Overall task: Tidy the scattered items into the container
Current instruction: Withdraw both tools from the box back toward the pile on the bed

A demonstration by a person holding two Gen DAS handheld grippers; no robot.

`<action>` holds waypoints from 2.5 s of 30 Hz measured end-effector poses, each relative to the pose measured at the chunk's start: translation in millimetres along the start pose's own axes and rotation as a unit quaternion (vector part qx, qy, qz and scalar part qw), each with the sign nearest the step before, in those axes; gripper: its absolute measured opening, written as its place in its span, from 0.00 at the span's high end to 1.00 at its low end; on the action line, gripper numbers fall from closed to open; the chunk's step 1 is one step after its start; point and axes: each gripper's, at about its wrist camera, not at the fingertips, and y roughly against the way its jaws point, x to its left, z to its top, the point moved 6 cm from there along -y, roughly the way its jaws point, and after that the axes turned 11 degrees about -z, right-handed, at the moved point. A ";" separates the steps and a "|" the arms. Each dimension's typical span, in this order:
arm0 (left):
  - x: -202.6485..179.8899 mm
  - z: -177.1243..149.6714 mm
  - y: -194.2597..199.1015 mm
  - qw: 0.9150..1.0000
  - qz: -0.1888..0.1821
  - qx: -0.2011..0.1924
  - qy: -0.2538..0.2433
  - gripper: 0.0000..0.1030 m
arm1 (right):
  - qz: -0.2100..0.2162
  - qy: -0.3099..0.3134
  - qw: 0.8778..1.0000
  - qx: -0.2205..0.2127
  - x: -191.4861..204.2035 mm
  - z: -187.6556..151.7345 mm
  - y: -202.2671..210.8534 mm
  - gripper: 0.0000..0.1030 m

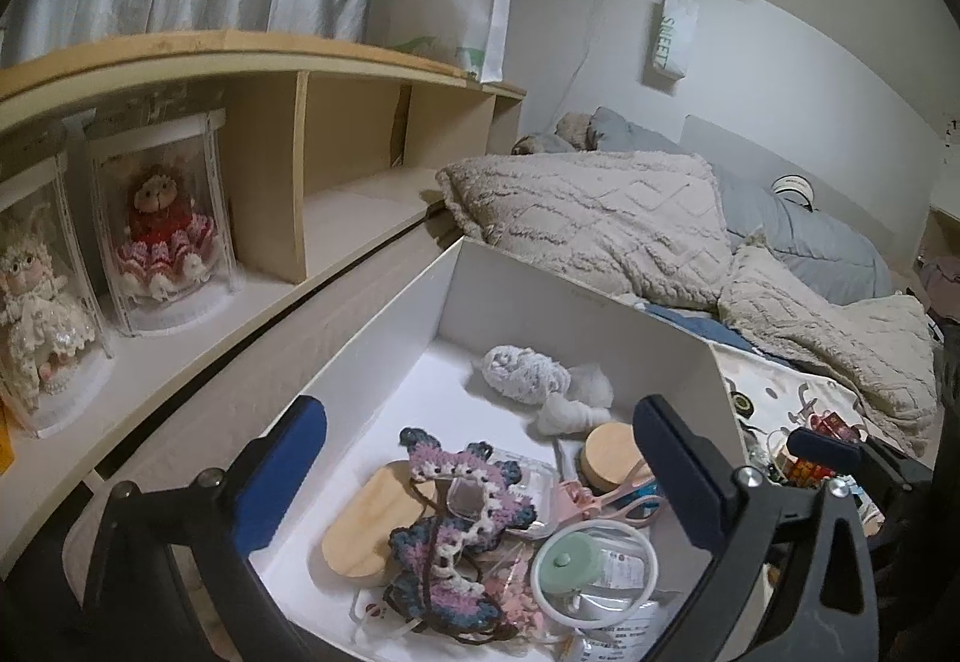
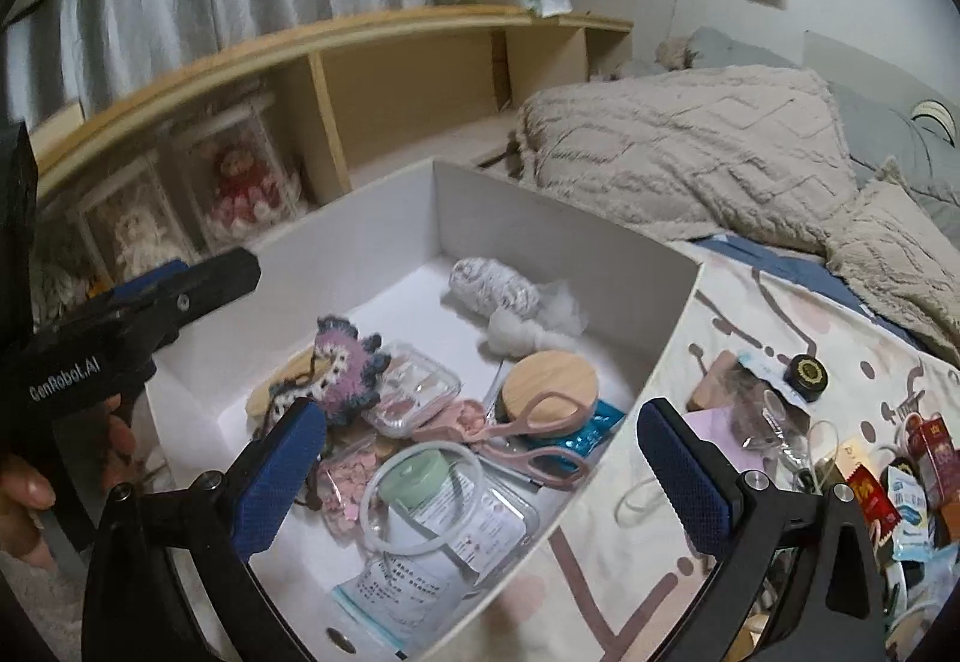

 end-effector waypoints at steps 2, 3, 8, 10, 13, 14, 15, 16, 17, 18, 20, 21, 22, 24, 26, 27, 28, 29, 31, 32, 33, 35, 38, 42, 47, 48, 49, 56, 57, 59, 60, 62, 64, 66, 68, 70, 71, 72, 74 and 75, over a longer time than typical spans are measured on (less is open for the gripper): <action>-4.0 1.7 3.4 1.000 -0.003 -0.004 -0.004 0.00 | -0.001 -0.011 1.000 -0.007 -6.9 2.2 7.1 0.00; -6.4 2.4 5.6 1.000 -0.005 -0.006 -0.006 0.00 | -0.003 -0.014 1.000 -0.011 -9.8 3.2 10.2 0.00; -17.9 7.3 15.0 1.000 -0.015 -0.017 -0.015 0.00 | -0.015 -0.026 0.999 -0.032 -26.7 7.0 30.6 0.00; -21.8 8.6 18.1 1.000 -0.019 -0.019 -0.015 0.00 | -0.022 -0.030 0.999 -0.040 -33.4 8.0 39.0 0.00; -28.5 10.3 21.4 0.999 -0.022 -0.023 -0.021 0.00 | -0.028 -0.040 0.997 -0.051 -45.1 8.9 53.2 0.00; -30.9 10.6 22.6 0.999 -0.023 -0.025 -0.024 0.00 | -0.031 -0.044 0.997 -0.055 -49.8 8.8 58.2 0.00; -34.0 11.2 24.1 0.999 -0.025 -0.027 -0.026 0.00 | -0.034 -0.049 0.997 -0.059 -54.9 8.5 63.6 0.00; -37.6 11.7 25.6 0.999 -0.027 -0.029 -0.029 0.00 | -0.035 -0.051 0.996 -0.061 -58.5 8.4 67.3 0.00; -40.8 12.0 27.1 0.999 -0.028 -0.031 -0.031 0.00 | -0.036 -0.056 0.996 -0.065 -64.0 7.7 73.5 0.00; -43.3 12.4 28.0 0.998 -0.030 -0.032 -0.033 0.00 | -0.039 -0.059 0.995 -0.068 -68.2 7.1 78.4 0.00; -51.6 13.0 30.2 0.998 -0.036 -0.035 -0.040 0.00 | -0.046 -0.062 0.994 -0.076 -76.1 4.9 88.2 0.00; -54.5 12.9 30.8 0.998 -0.038 -0.035 -0.043 0.00 | -0.050 -0.063 0.993 -0.080 -81.2 3.4 93.6 0.00; -58.5 12.6 31.6 0.997 -0.040 -0.036 -0.046 0.00 | -0.054 -0.065 0.993 -0.084 -86.2 1.8 98.3 0.00; -66.8 11.6 32.5 0.997 -0.047 -0.036 -0.053 0.00 | -0.064 -0.069 0.992 -0.090 -97.2 -2.5 108.8 0.00; -77.0 9.2 31.5 0.996 -0.063 -0.030 -0.060 0.00 | -0.075 -0.073 0.990 -0.094 -108.0 -6.8 117.4 0.00; -82.0 7.9 30.9 0.995 -0.070 -0.028 -0.063 0.00 | -0.082 -0.075 0.989 -0.096 -114.9 -9.9 122.2 0.00; -86.6 6.8 30.2 0.995 -0.075 -0.026 -0.066 0.00 | -0.089 -0.078 0.988 -0.096 -122.0 -13.1 126.8 0.00; -91.4 5.6 29.4 0.994 -0.081 -0.024 -0.069 0.00 | -0.093 -0.080 0.988 -0.096 -126.5 -15.6 130.3 0.00; -101.9 2.7 27.6 0.993 -0.092 -0.019 -0.075 0.00 | -0.106 -0.086 0.986 -0.097 -139.4 -22.1 138.8 0.00; -106.7 1.3 26.6 0.992 -0.096 -0.017 -0.077 0.00 | -0.113 -0.090 0.985 -0.098 -146.8 -26.2 144.1 0.00; -112.2 -0.4 25.7 0.992 -0.100 -0.015 -0.081 0.00 | -0.119 -0.093 0.984 -0.099 -153.1 -30.1 148.7 0.00; -122.2 -3.6 25.2 0.990 -0.107 -0.012 -0.088 0.00 | -0.131 -0.100 0.981 -0.101 -162.9 -37.0 157.2 0.00; -136.4 -7.7 25.9 0.988 -0.118 -0.012 -0.096 0.00 | -0.149 -0.111 0.977 -0.102 -181.6 -50.0 170.2 0.00; -150.7 -10.5 27.7 0.986 -0.132 -0.018 -0.097 0.00 | -0.171 -0.120 0.973 -0.102 -202.2 -65.7 185.8 0.00; -171.7 -17.0 29.1 0.983 -0.148 -0.017 -0.106 0.00 | -0.208 -0.122 0.965 -0.105 -224.9 -87.2 207.1 0.00; -175.5 -18.3 29.0 0.983 -0.150 -0.016 -0.109 0.00 | -0.212 -0.123 0.964 -0.105 -228.2 -91.0 210.3 0.00; -180.1 -20.4 28.6 0.982 -0.151 -0.014 -0.112 0.00 | -0.216 -0.123 0.963 -0.104 -231.2 -94.9 212.9 0.00; -210.5 -32.0 30.9 0.976 -0.178 -0.017 -0.122 0.00 | -0.241 -0.128 0.955 -0.112 -249.3 -119.9 230.7 0.00; -215.4 -34.0 31.7 0.975 -0.182 -0.018 -0.124 0.00 | -0.243 -0.129 0.955 -0.114 -251.8 -122.7 232.1 0.00; -224.2 -38.4 32.8 0.974 -0.189 -0.019 -0.127 0.00 | -0.249 -0.129 0.953 -0.118 -256.9 -130.4 235.8 0.00; -228.2 -41.4 33.3 0.973 -0.193 -0.019 -0.127 0.00 | -0.251 -0.129 0.952 -0.119 -258.7 -133.1 236.7 0.00; -234.6 -48.0 32.9 0.971 -0.202 -0.016 -0.125 0.00 | -0.254 -0.132 0.950 -0.121 -262.6 -139.0 239.0 0.00; -240.6 -54.7 30.6 0.970 -0.210 -0.008 -0.124 0.00 | -0.256 -0.135 0.949 -0.125 -266.4 -144.0 240.1 0.00; -246.0 -63.6 28.0 0.968 -0.219 0.001 -0.123 0.00 | -0.260 -0.139 0.947 -0.130 -269.9 -149.6 241.9 0.00; -250.9 -70.5 26.4 0.967 -0.224 0.004 -0.126 0.00 | -0.265 -0.144 0.943 -0.140 -273.6 -154.4 244.8 0.00; -256.6 -76.2 23.9 0.965 -0.226 0.003 -0.134 0.00 | -0.268 -0.149 0.940 -0.149 -276.7 -159.4 247.2 0.00; -258.3 -78.3 22.7 0.965 -0.224 0.002 -0.138 0.00 | -0.269 -0.150 0.939 -0.150 -277.8 -161.3 247.9 0.00; -259.5 -79.8 21.2 0.965 -0.222 0.001 -0.140 0.00 | -0.271 -0.151 0.939 -0.151 -278.7 -162.9 248.5 0.00; -261.4 -83.0 18.1 0.965 -0.223 0.001 -0.139 0.00 | -0.273 -0.151 0.938 -0.152 -279.3 -165.7 248.7 0.00; -262.0 -85.0 16.7 0.965 -0.225 0.002 -0.137 0.00 | -0.275 -0.151 0.937 -0.153 -279.5 -167.0 248.5 0.00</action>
